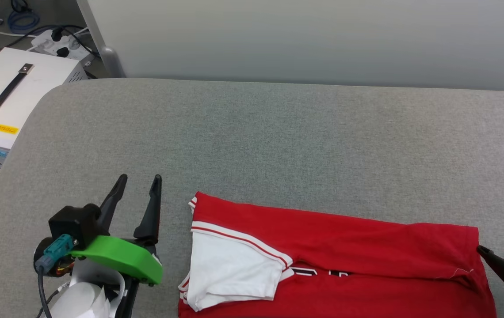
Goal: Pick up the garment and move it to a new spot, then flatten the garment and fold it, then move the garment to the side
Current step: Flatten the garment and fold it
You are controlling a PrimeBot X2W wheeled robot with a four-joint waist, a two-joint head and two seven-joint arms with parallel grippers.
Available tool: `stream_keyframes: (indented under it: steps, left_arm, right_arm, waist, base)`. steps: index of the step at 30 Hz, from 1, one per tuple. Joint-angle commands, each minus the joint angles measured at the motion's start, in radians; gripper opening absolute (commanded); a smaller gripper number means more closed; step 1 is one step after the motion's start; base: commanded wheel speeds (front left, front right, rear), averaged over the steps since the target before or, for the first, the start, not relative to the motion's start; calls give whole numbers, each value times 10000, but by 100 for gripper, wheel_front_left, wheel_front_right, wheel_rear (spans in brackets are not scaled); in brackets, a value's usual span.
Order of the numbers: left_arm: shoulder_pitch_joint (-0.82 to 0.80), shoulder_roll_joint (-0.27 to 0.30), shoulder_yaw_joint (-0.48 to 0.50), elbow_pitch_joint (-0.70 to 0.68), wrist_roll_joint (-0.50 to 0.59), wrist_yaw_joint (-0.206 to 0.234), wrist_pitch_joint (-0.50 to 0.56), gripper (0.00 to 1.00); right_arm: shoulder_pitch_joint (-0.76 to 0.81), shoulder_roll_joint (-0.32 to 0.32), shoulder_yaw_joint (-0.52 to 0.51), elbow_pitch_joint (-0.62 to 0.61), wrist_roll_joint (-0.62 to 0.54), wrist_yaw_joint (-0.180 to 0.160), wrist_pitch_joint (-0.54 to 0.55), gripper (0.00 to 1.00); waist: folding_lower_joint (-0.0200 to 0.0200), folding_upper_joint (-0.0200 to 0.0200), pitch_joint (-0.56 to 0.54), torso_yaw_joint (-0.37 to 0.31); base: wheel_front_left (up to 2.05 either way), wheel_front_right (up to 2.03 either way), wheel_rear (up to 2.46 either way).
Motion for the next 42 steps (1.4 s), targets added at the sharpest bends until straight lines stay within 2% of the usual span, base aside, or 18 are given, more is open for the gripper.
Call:
stream_keyframes:
  steps: [1, 4, 9, 14, 24, 32, 33, 34, 35, 36, 42]
  left_arm:
    - [-65, -24, 107, 199, 155, -67, -343, 100]
    - [-65, -59, 280, 678, 324, -200, -812, 100]
    - [-172, -203, 340, 1197, 520, -517, -1030, 100]
    - [-288, -400, 436, 1427, 670, -729, -1095, 100]
    - [-416, -653, 720, 1603, 961, -1029, -1121, 100]
    - [-458, -905, 817, 1778, 1179, -1238, -1123, 100]
    - [-458, -926, 825, 1807, 1195, -1264, -1123, 100]
    - [-458, -951, 836, 1844, 1215, -1293, -1123, 100]
    - [-459, -968, 848, 1875, 1230, -1315, -1124, 100]
    - [-458, -985, 865, 1917, 1248, -1339, -1124, 100]
    - [-339, -1050, 963, 2097, 1307, -1422, -1124, 100]
  right_arm:
    - [122, 343, -279, 72, -170, -7, 173, 100]
    - [189, 1247, -1095, 302, -352, -7, 602, 100]
    - [238, 1743, -1694, 677, -1404, -7, 761, 100]
    - [163, 2183, -1987, 1025, -1813, -7, 921, 100]
    - [49, 2589, -1610, 1652, -2070, -7, 1023, 100]
    - [-38, 2877, -682, 1637, -1367, -7, 1179, 100]
    - [-50, 2885, -632, 1644, -1284, -7, 1177, 94]
    - [-67, 2877, -569, 1650, -1212, -7, 1157, 48]
    - [-79, 2861, -530, 1659, -1178, -7, 1115, 37]
    - [-89, 2828, -495, 1677, -1164, -7, 1035, 0]
    - [-78, 2580, -519, 1898, -1173, -7, 497, 0]
  waist:
    - [0, -1, 101, 17]
    - [0, -1, 251, 34]
    - [0, -1, 499, 106]
    - [0, -1, 684, 158]
    - [0, -1, 973, 196]
    - [0, -1, 1025, 239]
    - [0, -1, 1007, 246]
    - [0, -1, 980, 254]
    - [0, -1, 953, 260]
    - [0, -1, 913, 266]
    - [0, -1, 626, 243]
  base:
    - [0, 0, 0]
    - [0, 0, 0]
    - [0, 0, 0]
    - [0, 0, 0]
    - [0, 0, 0]
    - [0, 0, 0]
    - [0, 0, 0]
    - [0, 0, 0]
    - [0, 0, 0]
    - [0, 0, 0]
    - [0, 0, 0]
